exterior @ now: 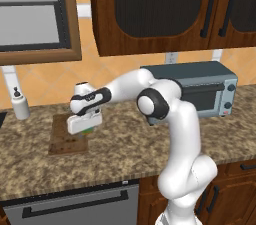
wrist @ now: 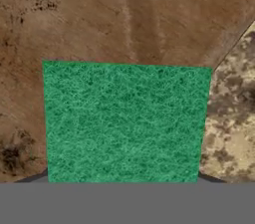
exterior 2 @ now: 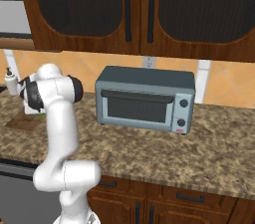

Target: Pick up the sponge from the counter and clean the cutting board by briefly scrubbing or pressing down on the cutting board. Once finished, release the sponge.

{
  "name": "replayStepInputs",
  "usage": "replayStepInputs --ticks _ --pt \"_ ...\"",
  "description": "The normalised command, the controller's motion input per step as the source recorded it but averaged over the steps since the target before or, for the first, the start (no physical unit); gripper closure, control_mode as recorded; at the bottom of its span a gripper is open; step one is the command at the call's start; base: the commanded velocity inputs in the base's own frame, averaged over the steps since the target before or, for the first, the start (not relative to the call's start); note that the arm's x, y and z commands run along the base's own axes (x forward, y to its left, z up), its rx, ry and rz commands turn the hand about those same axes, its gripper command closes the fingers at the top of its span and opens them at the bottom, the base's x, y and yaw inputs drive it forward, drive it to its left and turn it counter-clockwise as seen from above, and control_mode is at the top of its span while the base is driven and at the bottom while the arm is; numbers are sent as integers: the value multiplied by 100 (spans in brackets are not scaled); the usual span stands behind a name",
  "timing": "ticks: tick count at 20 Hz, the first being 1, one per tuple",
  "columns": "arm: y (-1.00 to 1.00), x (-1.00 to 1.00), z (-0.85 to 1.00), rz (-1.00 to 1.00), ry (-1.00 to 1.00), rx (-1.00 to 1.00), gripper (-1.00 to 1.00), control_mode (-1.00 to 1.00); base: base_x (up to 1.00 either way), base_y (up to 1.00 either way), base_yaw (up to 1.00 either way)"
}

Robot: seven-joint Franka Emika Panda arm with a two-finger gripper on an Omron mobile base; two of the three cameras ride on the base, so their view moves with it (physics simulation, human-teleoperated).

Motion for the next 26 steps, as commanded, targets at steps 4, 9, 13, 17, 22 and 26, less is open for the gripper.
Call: replayStepInputs --ticks 4,9,13,17,22,26 --pt "-15 100 -6 0 0 0 100 -100 0 0 0" --pt "0 100 0 0 0 -2 100 -100 0 0 0" --pt "0 89 0 -3 0 -20 100 -100 0 0 0" --pt "-17 -57 -35 -7 0 -5 100 -100 0 0 0" --pt "-94 -100 -23 -8 0 3 100 -100 0 0 0" --pt "-100 -100 -30 0 0 2 100 -100 0 0 0"
